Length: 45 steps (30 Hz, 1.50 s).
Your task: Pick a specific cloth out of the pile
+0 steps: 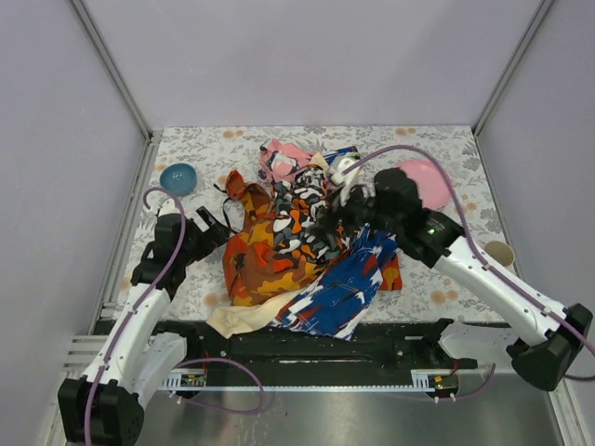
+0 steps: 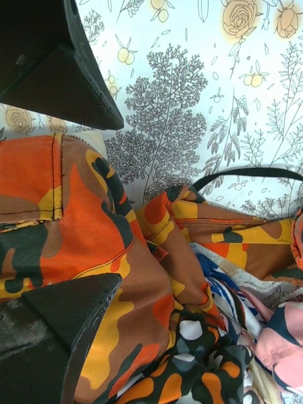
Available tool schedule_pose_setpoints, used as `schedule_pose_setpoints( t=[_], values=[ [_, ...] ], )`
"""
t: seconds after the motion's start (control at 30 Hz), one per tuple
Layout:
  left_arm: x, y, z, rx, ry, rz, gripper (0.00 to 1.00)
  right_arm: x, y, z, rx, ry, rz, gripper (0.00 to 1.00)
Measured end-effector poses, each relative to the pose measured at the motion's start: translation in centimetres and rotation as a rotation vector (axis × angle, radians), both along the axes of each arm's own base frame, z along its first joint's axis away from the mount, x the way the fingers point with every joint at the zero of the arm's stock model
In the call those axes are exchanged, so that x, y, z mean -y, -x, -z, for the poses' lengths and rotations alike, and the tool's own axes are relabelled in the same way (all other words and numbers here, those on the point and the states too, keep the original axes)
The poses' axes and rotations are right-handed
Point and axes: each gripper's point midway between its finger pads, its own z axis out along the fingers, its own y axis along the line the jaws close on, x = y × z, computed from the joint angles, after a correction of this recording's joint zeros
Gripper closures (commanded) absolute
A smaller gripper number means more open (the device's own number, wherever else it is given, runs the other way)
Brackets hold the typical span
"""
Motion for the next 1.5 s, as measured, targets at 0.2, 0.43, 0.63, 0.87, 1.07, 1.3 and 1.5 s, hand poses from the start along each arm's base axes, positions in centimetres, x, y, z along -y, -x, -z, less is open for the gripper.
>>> schedule_pose_setpoints(
  t=[0.2, 0.43, 0.63, 0.87, 1.07, 1.3, 1.5],
  values=[
    [-0.1, -0.6, 1.6, -0.05, -0.016, 0.002, 0.01, -7.0, 9.4, 6.6, 0.201, 0.357, -0.429, 0.01],
    [-0.4, -1.1, 2.8, -0.09, -0.017, 0.009, 0.01, -9.5, 14.7, 16.0, 0.278, 0.718, -0.713, 0.01],
    [-1.5, -1.3, 3.0, -0.09, -0.015, -0.013, 0.01, -9.8, 15.2, 22.0, 0.233, 0.874, -0.784, 0.01],
    [-1.9, -0.9, 3.7, -0.11, -0.015, -0.026, 0.01, -10.1, 13.9, 25.7, 0.197, 0.948, -0.713, 0.04],
    [-2.3, -0.8, 3.5, -0.101, -0.024, -0.044, 0.01, -10.3, 13.6, 29.3, 0.132, 1.024, -0.687, 0.41],
    [-3.0, -0.7, 2.8, -0.07, -0.042, -0.077, 0.01, -10.4, 14.7, 29.2, 0.084, 1.052, -0.667, 1.0],
    [-3.6, -0.6, 2.3, -0.046, -0.058, -0.11, 0.01, -10.5, 13.4, 27.9, 0.167, 1.018, -0.581, 1.0]
  ],
)
